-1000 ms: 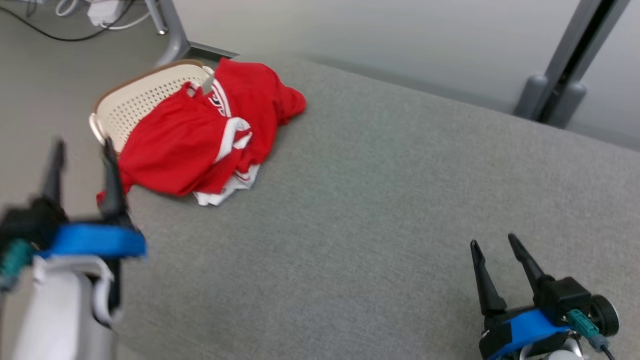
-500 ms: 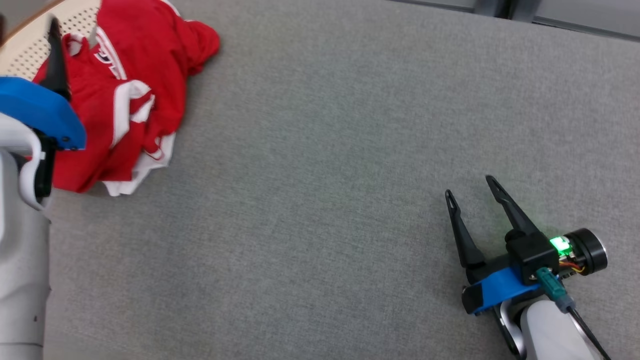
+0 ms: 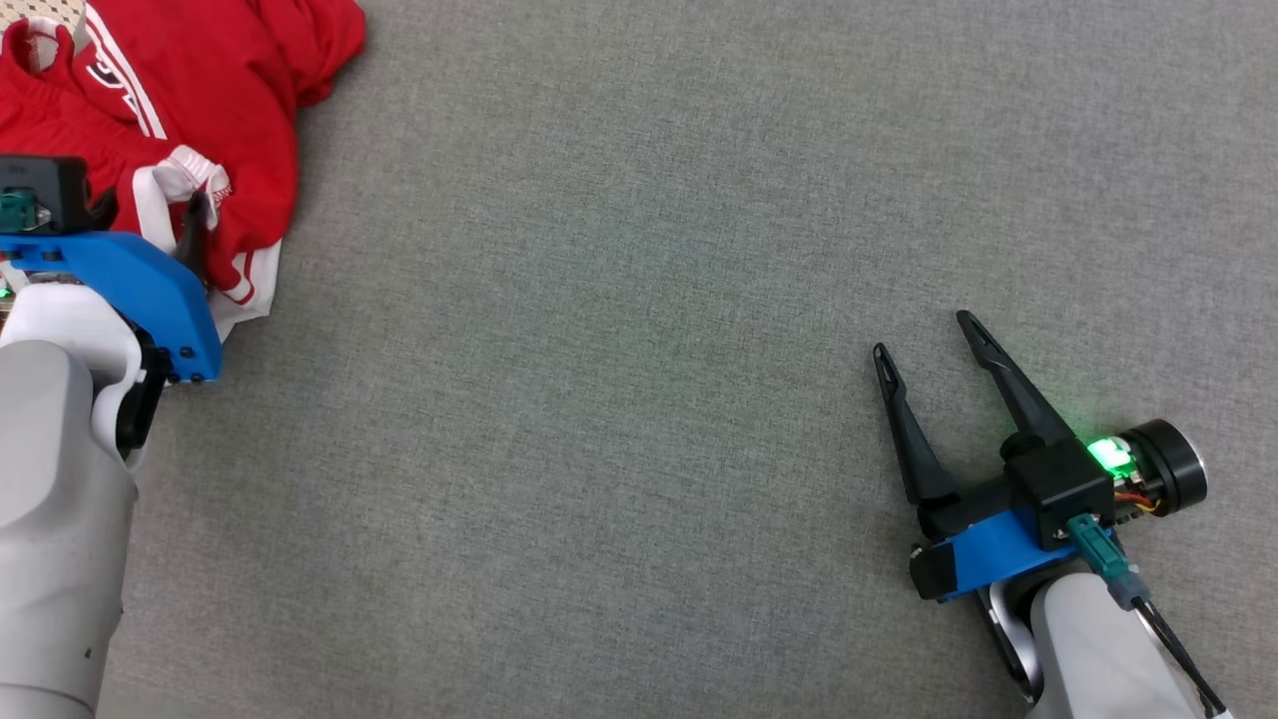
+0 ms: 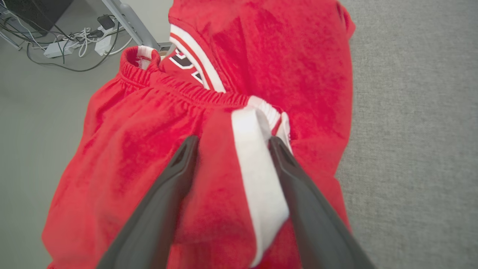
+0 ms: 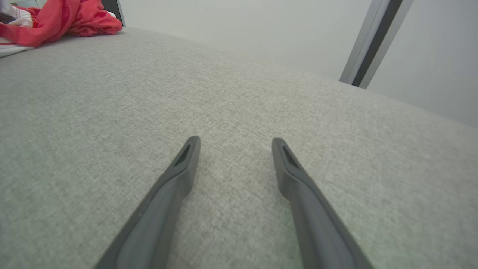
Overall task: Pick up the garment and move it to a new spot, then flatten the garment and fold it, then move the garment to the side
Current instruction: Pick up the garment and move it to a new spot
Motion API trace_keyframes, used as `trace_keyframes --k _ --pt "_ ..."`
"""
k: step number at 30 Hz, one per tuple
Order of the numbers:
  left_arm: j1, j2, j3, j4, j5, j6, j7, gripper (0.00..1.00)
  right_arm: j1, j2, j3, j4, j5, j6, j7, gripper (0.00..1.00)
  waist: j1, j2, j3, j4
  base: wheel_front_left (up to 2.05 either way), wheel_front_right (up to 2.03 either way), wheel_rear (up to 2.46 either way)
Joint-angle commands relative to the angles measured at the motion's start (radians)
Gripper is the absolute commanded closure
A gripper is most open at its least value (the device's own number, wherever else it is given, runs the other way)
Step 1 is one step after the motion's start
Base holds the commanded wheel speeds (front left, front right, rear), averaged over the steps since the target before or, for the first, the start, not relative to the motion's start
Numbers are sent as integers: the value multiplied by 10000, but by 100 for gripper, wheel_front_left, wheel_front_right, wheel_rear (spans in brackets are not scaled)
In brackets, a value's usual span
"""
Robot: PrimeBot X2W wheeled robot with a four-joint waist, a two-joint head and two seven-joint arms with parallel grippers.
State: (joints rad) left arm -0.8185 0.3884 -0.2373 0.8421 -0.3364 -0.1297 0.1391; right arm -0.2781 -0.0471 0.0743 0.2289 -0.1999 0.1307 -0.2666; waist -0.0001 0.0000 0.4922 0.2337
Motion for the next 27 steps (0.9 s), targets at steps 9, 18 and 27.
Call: trace_keyframes --k 9,18,27 --pt "-534 397 -365 424 -390 -10 -730 100 237 -46 222 397 559 3 28 0 1 0 -645 -4 0 0 0" --pt "-825 1086 -783 -324 -258 -11 -1538 100 751 -49 392 666 1496 1 24 0 1 0 -2359 -384 0 0 0" --pt "-1124 989 -2069 -2482 -168 -11 -1156 100 1609 -44 156 824 2305 1 24 0 1 0 -4051 -1551 0 0 0"
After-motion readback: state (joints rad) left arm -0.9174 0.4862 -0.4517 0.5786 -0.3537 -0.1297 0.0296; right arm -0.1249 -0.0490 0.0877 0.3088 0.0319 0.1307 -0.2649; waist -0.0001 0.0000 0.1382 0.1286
